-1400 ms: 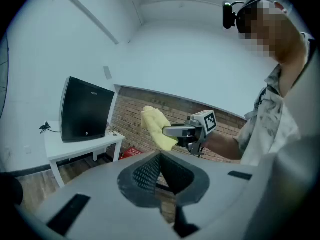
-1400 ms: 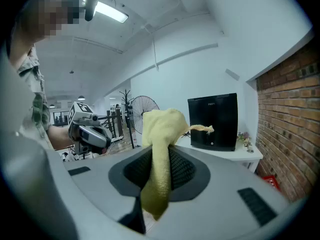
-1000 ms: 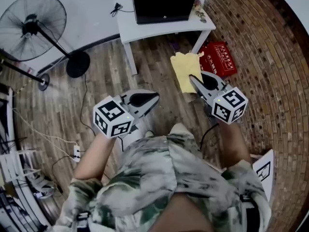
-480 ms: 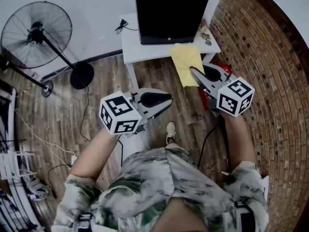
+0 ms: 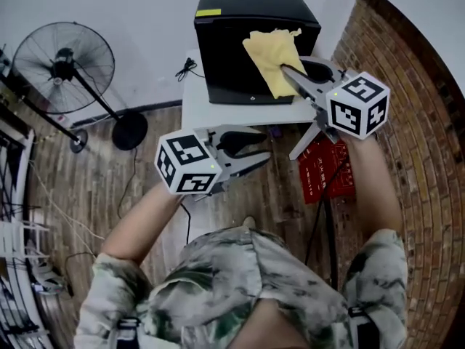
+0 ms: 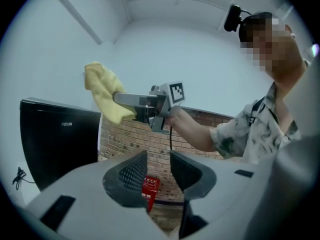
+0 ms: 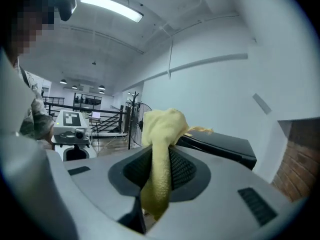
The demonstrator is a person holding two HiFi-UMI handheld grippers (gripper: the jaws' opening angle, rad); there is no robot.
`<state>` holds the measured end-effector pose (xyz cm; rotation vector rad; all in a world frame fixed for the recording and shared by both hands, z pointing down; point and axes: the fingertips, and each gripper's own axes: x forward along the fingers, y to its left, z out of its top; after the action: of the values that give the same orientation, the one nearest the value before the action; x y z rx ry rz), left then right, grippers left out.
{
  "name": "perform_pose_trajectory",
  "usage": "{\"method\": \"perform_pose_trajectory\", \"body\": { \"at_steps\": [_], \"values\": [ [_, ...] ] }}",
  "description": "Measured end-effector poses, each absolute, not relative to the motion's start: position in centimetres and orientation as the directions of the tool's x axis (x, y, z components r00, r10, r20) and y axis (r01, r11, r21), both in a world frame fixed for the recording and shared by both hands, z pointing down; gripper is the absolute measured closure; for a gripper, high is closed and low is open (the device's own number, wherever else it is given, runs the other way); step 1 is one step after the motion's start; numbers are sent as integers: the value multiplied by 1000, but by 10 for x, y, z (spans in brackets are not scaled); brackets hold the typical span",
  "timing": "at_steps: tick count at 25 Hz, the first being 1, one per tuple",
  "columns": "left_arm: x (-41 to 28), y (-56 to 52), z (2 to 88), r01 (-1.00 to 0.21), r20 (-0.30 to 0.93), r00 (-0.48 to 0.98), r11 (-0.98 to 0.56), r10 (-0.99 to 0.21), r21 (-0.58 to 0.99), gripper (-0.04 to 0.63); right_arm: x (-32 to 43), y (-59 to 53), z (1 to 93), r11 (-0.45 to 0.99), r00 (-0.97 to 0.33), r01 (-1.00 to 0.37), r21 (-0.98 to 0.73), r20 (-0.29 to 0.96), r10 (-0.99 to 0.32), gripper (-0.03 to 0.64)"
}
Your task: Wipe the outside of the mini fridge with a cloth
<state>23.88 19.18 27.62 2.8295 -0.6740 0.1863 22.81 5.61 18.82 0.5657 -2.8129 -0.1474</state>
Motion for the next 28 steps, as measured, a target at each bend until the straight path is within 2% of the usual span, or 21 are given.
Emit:
{"method": "perform_pose_trajectory", "body": {
  "at_steps": [6, 11, 18, 28],
  "values": [
    [264, 141, 265, -449, 150, 893, -866, -425, 219, 459, 212, -9, 170, 932, -887, -284, 224, 308, -344, 522],
    [273, 118, 265, -439, 140, 898, -868, -417, 231, 459, 199, -57, 164, 927, -877, -283, 246, 325, -354, 522],
    [251, 83, 251, -424, 119, 906, -882, -407, 208, 459, 148, -113, 152, 917, -845, -270, 295, 383, -372, 522],
    [194, 25, 240, -350, 110, 936, -916, -334, 197, 459, 33, -178, 155, 913, -781, -199, 356, 505, -367, 522]
  ]
}}
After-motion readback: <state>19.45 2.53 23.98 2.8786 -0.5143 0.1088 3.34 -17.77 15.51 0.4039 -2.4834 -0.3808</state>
